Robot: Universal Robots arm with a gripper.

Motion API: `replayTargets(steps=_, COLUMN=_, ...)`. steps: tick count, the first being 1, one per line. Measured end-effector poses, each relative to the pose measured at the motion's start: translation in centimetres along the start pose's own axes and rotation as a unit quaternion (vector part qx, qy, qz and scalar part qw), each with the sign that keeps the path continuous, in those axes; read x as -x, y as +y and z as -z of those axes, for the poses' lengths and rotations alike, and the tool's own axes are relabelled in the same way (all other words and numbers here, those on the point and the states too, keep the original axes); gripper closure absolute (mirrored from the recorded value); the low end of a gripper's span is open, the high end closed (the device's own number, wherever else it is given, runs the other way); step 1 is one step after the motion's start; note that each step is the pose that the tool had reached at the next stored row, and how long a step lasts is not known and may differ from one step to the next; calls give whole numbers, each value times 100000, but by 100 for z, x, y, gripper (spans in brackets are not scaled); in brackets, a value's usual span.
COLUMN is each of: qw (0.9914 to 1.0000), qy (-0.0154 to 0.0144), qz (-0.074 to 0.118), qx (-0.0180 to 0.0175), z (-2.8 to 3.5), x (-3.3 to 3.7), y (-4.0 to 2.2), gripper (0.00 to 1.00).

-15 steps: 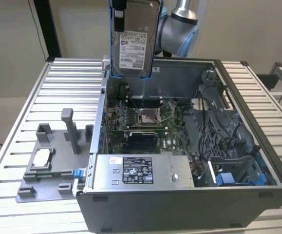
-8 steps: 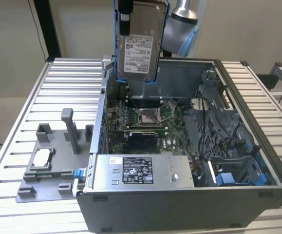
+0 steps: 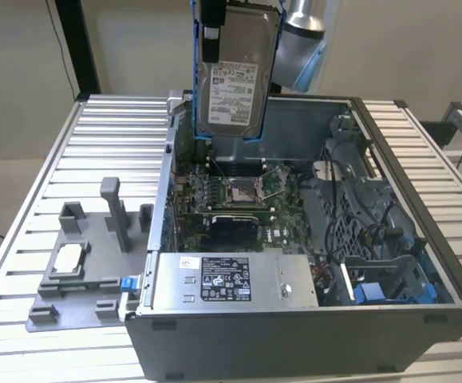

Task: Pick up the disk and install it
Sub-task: 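Pick up the disk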

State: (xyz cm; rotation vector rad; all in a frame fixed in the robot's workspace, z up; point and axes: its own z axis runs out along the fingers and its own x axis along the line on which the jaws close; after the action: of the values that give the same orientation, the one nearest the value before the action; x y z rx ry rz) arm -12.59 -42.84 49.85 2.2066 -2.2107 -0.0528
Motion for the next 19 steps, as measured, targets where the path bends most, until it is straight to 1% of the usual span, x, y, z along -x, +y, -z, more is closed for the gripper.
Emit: replayTargets(steps=19, qw=100000, qy=-2, qz=-59, qx=1, z=13, x=-335, y=-247, gripper=100)
